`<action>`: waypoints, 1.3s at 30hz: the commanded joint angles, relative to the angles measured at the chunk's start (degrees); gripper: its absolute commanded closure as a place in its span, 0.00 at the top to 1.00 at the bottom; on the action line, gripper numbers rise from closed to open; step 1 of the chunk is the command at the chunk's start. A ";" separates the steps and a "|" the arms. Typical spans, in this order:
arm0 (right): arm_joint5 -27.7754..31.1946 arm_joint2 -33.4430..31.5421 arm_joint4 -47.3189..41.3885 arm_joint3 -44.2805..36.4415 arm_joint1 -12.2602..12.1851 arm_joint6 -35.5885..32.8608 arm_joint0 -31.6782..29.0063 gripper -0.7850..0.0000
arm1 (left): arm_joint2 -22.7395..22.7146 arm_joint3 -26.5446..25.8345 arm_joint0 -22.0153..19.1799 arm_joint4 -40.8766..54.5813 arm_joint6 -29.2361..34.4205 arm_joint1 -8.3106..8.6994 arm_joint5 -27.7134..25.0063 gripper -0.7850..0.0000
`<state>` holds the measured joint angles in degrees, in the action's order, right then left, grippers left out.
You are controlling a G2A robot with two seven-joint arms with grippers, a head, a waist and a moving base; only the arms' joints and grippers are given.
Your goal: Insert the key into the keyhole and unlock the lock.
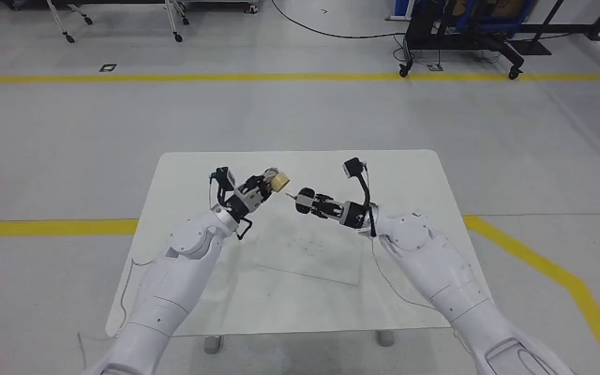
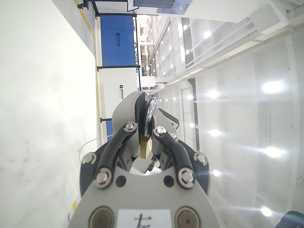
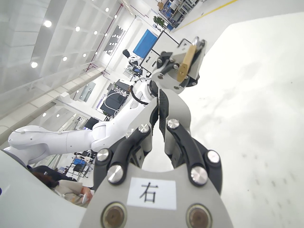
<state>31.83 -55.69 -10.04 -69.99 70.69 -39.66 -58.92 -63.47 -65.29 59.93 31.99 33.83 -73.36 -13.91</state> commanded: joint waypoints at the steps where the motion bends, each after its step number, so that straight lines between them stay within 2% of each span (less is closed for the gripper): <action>1: -0.12 0.00 -0.94 0.02 0.09 0.13 -0.22 0.00 | 0.29 -0.66 -0.02 -1.85 -1.01 -0.09 -1.39 0.00; 4: -0.72 0.00 -1.38 0.46 0.22 0.76 -0.40 0.00 | 0.37 -1.44 0.20 -4.42 -2.44 -0.13 -3.08 0.00; 23: -0.80 -0.15 -2.97 2.87 1.20 3.02 0.88 0.00 | -1.33 -4.11 1.69 -5.14 -0.83 -0.12 -2.89 0.00; 28: -0.63 0.04 -2.44 2.46 1.37 3.00 0.79 0.00 | -1.29 -4.94 2.36 -8.22 -3.19 -0.20 -5.35 0.00; 39: -1.54 -0.24 -1.50 2.57 1.67 3.96 0.87 0.00 | -1.58 -5.84 3.23 -9.73 -4.00 -0.35 -6.07 0.00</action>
<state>30.40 -55.92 -11.80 -67.35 72.34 -35.89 -58.04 -65.00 -71.04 63.10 22.97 30.22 -73.72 -19.76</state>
